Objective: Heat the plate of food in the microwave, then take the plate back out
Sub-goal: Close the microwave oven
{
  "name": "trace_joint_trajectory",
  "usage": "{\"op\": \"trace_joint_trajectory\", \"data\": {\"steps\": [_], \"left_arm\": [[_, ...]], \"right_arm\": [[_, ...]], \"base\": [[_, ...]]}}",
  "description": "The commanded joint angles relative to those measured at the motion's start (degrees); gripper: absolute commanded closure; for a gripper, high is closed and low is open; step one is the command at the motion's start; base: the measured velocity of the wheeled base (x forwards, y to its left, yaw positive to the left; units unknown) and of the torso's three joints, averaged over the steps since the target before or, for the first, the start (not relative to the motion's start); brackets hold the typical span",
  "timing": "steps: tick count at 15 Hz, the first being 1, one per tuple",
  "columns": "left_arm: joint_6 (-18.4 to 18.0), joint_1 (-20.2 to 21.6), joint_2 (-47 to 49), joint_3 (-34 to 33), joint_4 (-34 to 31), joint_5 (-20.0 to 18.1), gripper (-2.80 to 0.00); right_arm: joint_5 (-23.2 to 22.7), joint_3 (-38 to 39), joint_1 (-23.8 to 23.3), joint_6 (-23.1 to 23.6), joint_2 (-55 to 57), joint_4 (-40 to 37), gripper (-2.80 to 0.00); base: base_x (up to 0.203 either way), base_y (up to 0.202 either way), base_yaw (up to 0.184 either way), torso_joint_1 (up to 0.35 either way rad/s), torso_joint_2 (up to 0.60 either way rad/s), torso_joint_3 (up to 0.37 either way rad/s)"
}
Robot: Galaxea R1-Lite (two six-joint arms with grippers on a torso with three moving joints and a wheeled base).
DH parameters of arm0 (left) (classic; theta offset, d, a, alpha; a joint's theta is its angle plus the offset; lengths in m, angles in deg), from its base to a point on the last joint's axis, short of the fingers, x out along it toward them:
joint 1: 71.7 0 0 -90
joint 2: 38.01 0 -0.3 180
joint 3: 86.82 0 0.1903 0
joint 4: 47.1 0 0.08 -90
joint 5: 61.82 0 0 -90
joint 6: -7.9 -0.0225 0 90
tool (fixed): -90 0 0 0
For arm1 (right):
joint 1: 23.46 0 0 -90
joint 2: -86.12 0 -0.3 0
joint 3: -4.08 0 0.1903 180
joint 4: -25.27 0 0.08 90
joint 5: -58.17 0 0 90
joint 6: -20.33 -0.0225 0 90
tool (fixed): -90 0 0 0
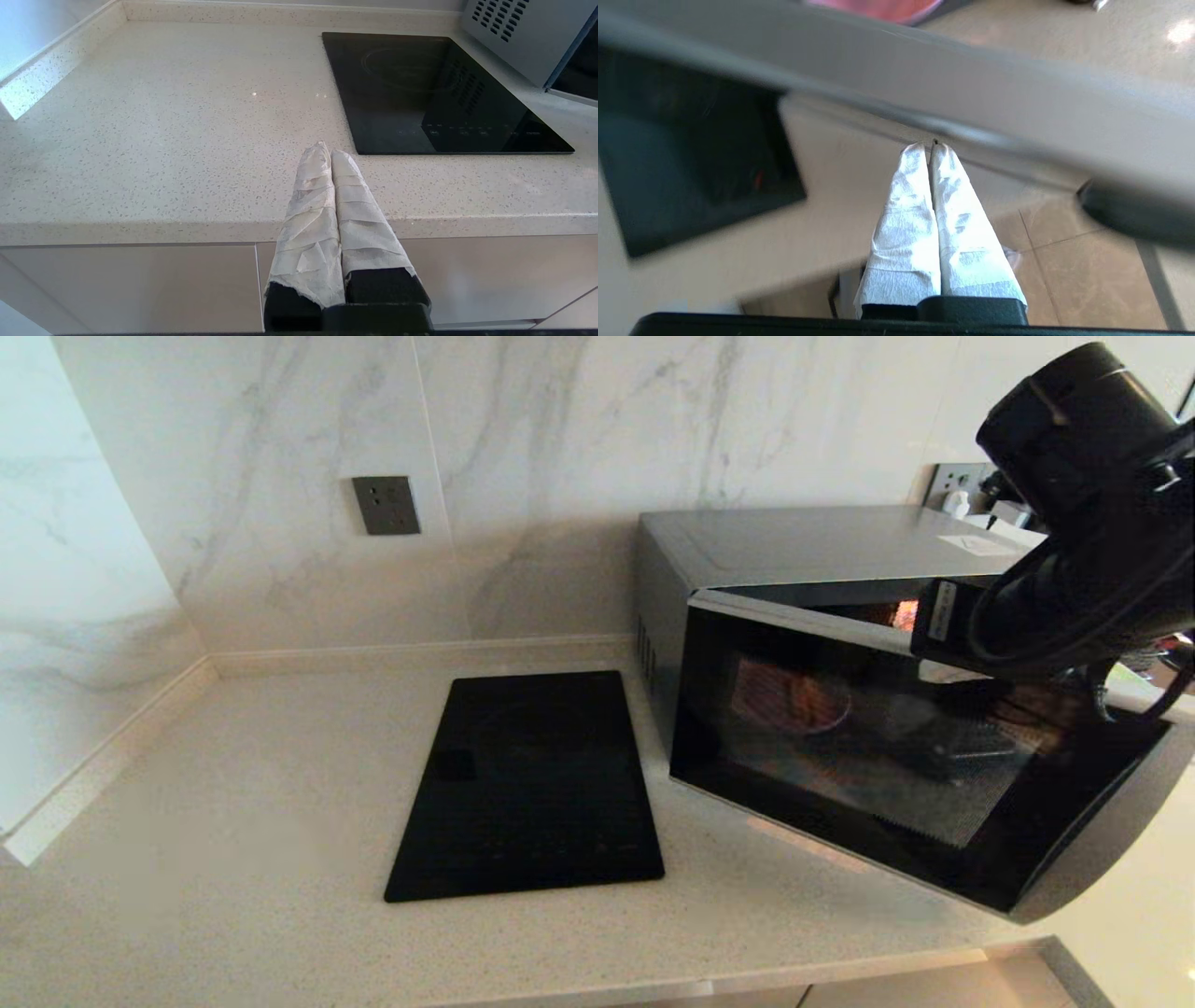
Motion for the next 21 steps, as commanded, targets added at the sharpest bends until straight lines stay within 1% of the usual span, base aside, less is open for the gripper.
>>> {"op": "trace_joint_trajectory", "data": {"steps": [1,5,8,9,15,21], "left_arm": [[0.0,0.0,0.1,0.0,0.0,0.0,0.00],[0.0,0.0,0.1,0.0,0.0,0.0,0.00],[0.0,0.0,0.1,0.0,0.0,0.0,0.00],[0.0,0.0,0.0,0.0,0.0,0.0,0.00],[0.0,0.0,0.1,0.0,0.0,0.0,0.00],[0.0,0.0,0.1,0.0,0.0,0.0,0.00]], "right_arm": [[0.0,-1.4,-3.8,-0.1,4.3,1.9,0.00],[-0.4,-6.6,-9.5,0.0,9.1,4.0,0.00],[-0.9,-6.9,-13.1,1.8,11.7,11.6,0.00],[-1.0,-6.9,-13.8,2.3,12.3,12.7,0.00],[-1.0,-7.0,-16.3,4.3,15.8,22.1,0.00],[-1.2,-6.9,-16.3,4.6,16.1,22.7,0.00]], "base": [[0.000,0.000,0.000,0.000,0.00,0.000],[0.000,0.000,0.000,0.000,0.00,0.000],[0.000,0.000,0.000,0.000,0.00,0.000],[0.000,0.000,0.000,0.000,0.00,0.000],[0.000,0.000,0.000,0.000,0.00,0.000],[0.000,0.000,0.000,0.000,0.00,0.000]]}}
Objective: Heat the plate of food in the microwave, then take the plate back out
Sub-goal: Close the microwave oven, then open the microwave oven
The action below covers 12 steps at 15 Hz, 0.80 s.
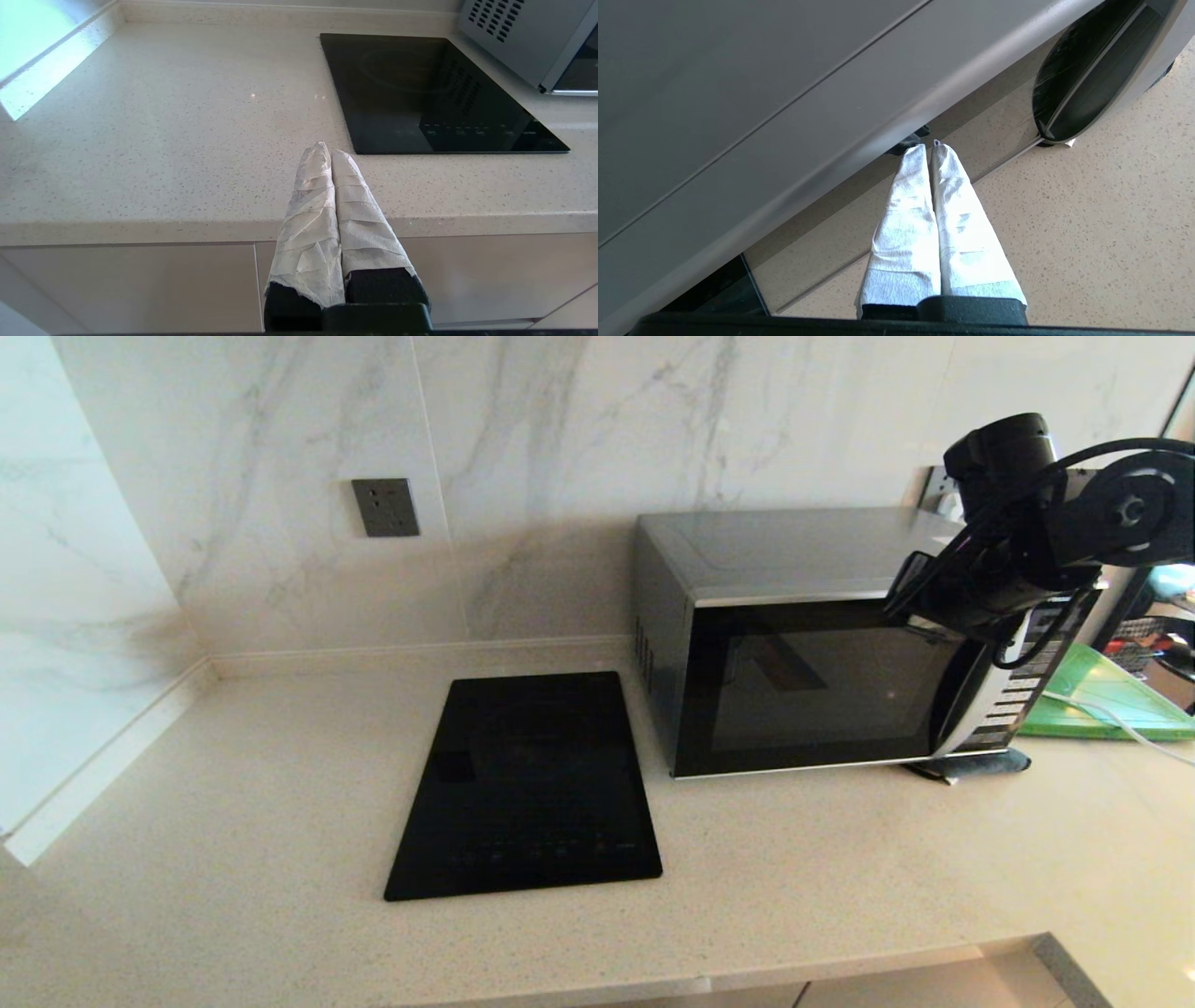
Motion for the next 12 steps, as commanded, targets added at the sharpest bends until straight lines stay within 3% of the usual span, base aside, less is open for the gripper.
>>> {"op": "trace_joint_trajectory", "data": {"steps": [1,8,12], "left_arm": [[0.0,0.0,0.0,0.0,0.0,0.0,0.00],[0.0,0.0,0.1,0.0,0.0,0.0,0.00],[0.0,0.0,0.0,0.0,0.0,0.0,0.00]], "right_arm": [[-0.6,0.1,0.1,-0.2,-1.1,-0.3,0.00],[-6.1,5.4,0.2,1.6,-17.0,-12.2,0.00],[-6.5,16.8,-0.9,3.0,-28.2,-15.2,0.00]], "base": [[0.000,0.000,0.000,0.000,0.00,0.000],[0.000,0.000,0.000,0.000,0.00,0.000],[0.000,0.000,0.000,0.000,0.00,0.000]]}}
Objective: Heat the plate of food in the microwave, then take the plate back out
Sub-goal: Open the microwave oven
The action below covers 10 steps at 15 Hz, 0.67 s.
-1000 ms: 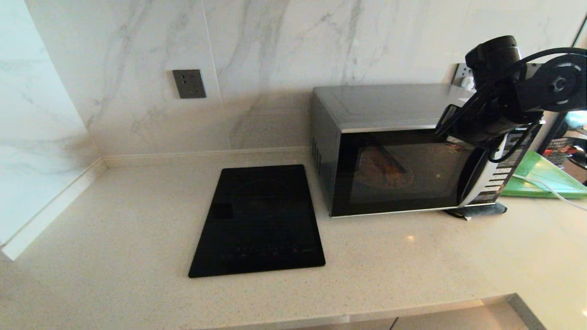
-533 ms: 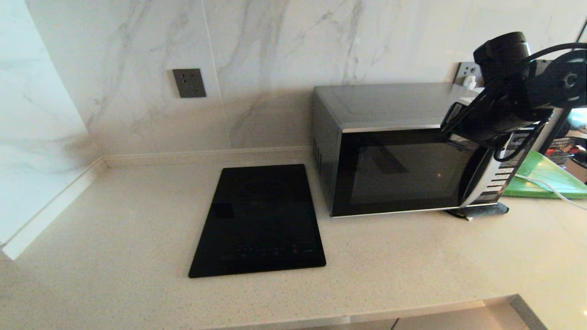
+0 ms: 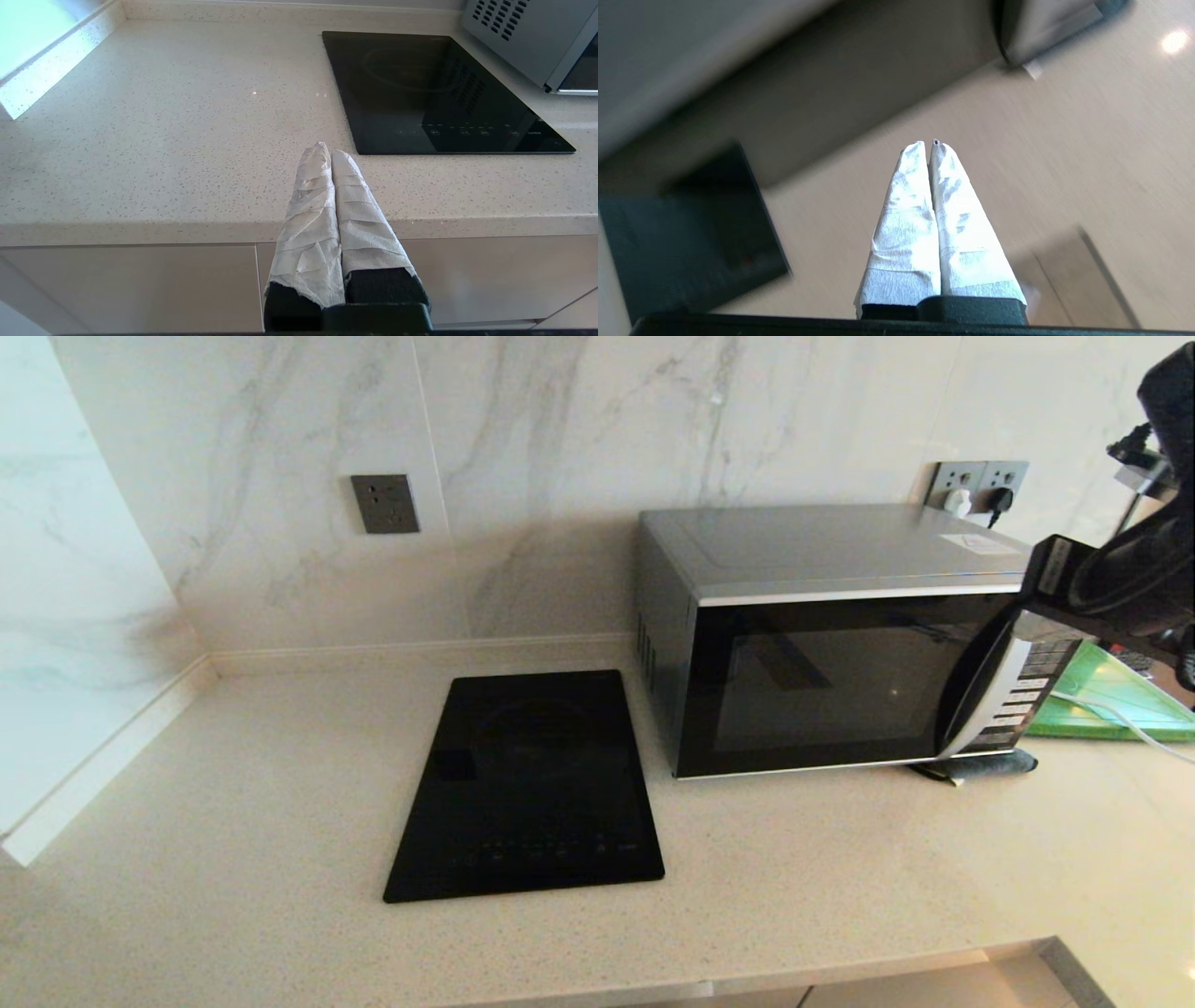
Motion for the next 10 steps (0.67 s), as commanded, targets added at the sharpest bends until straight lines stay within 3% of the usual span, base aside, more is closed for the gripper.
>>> {"op": "trace_joint_trajectory", "data": {"steps": [1,6,10], "left_arm": [[0.0,0.0,0.1,0.0,0.0,0.0,0.00],[0.0,0.0,0.1,0.0,0.0,0.0,0.00],[0.0,0.0,0.1,0.0,0.0,0.0,0.00]], "right_arm": [[0.0,8.9,-1.5,1.2,-10.4,-0.9,0.00],[-0.4,28.7,-6.0,11.0,-30.3,-1.2,0.00],[-1.9,40.2,-7.2,16.7,-48.7,-0.9,0.00]], "base": [[0.000,0.000,0.000,0.000,0.00,0.000],[0.000,0.000,0.000,0.000,0.00,0.000],[0.000,0.000,0.000,0.000,0.00,0.000]]}}
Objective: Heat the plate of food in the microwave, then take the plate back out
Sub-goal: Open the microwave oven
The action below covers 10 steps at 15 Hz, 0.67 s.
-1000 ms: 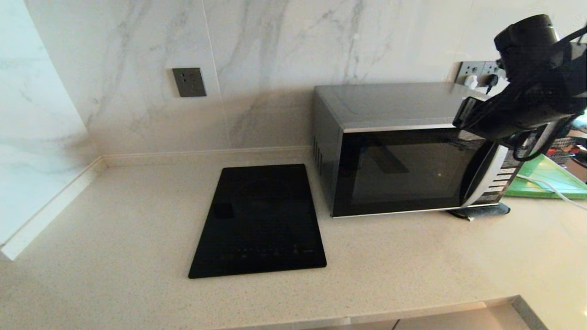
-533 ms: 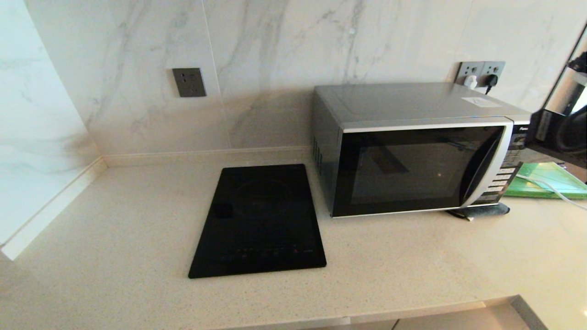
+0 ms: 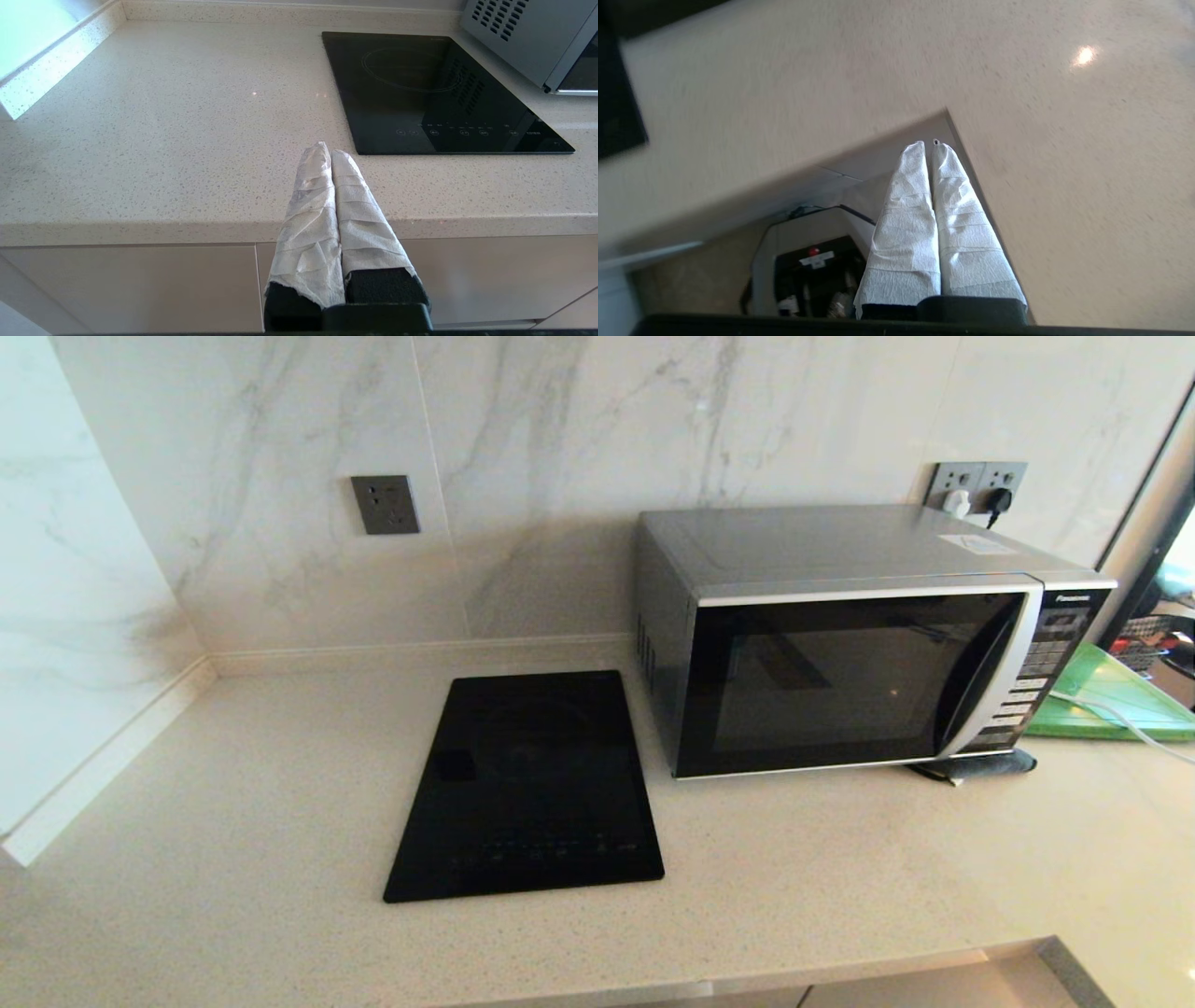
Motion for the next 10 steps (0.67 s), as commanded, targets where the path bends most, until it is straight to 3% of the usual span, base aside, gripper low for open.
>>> {"op": "trace_joint_trajectory", "data": {"steps": [1,10], "left_arm": [[0.0,0.0,0.1,0.0,0.0,0.0,0.00],[0.0,0.0,0.1,0.0,0.0,0.0,0.00]], "right_arm": [[-0.5,6.1,-0.4,1.4,-16.3,-0.1,0.00],[-1.2,17.4,-0.9,11.2,-49.9,-0.1,0.00]], "base": [[0.000,0.000,0.000,0.000,0.00,0.000],[0.000,0.000,0.000,0.000,0.00,0.000]]}}
